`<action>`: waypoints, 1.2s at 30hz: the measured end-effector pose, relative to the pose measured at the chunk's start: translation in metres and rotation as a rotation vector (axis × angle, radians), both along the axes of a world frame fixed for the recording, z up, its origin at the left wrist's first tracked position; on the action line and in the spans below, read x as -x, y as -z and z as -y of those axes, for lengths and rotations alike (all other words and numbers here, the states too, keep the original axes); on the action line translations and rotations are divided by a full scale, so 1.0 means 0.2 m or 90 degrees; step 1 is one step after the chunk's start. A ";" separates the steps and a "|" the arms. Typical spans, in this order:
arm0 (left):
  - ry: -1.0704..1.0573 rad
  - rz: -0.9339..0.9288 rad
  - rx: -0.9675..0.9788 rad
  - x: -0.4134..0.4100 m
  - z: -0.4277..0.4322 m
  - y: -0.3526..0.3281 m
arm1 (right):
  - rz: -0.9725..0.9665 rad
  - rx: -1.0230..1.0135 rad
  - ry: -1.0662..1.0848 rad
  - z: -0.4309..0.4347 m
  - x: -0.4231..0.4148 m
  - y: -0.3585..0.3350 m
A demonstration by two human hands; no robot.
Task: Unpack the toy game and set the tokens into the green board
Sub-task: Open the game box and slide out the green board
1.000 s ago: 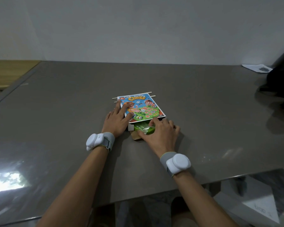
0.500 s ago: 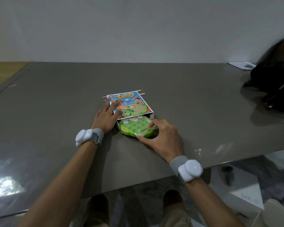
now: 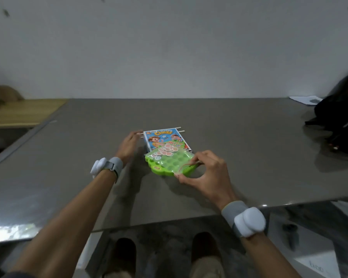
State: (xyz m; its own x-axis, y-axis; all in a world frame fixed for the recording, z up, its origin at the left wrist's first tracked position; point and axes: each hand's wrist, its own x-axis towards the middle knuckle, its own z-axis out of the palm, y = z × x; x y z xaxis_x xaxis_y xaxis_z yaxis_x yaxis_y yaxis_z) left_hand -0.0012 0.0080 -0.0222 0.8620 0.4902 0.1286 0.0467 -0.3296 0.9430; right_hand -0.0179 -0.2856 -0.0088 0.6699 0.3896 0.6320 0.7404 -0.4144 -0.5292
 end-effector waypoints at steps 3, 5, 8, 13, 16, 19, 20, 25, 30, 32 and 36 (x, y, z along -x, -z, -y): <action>-0.032 0.008 -0.004 0.15 -0.05 -0.08 | 0.002 -0.011 -0.047 -0.07 0.01 -0.03; -0.061 -0.003 -0.024 0.26 -0.11 -0.14 | 0.002 -0.013 -0.074 -0.16 0.01 -0.05; -0.099 -0.033 -0.037 0.43 -0.19 -0.19 | 0.001 -0.005 -0.124 -0.28 0.02 -0.06; -0.167 -0.084 -0.043 0.75 -0.33 -0.18 | -0.014 0.033 -0.214 -0.55 0.01 -0.06; -0.190 -0.112 -0.053 0.88 -0.40 -0.15 | -0.014 0.058 -0.247 -0.72 0.02 -0.06; -0.201 -0.146 -0.066 0.97 -0.45 -0.10 | -0.036 0.075 -0.278 -0.86 0.03 -0.05; -0.205 -0.158 -0.074 0.99 -0.47 -0.09 | -0.036 0.082 -0.282 -0.90 0.02 -0.04; -0.241 -0.182 -0.130 1.05 -0.57 -0.04 | -0.046 0.109 -0.292 -1.05 -0.02 0.01; -0.237 -0.210 -0.200 1.01 -0.66 0.00 | -0.068 0.141 -0.301 -1.17 -0.12 0.08; -0.256 -0.208 -0.231 0.97 -0.70 0.00 | -0.081 0.139 -0.311 -1.24 -0.17 0.10; -0.308 -0.222 -0.243 0.85 -0.78 0.06 | -0.090 0.169 -0.315 -1.37 -0.27 0.16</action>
State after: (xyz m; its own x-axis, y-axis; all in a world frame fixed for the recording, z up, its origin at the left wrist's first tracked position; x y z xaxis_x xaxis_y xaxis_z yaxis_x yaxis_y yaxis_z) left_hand -0.1719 0.1642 -0.0336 0.5807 0.8047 0.1234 0.5503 -0.4997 0.6689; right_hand 0.0355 -0.0115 -0.0402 0.4385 0.8107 0.3880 0.8094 -0.1686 -0.5625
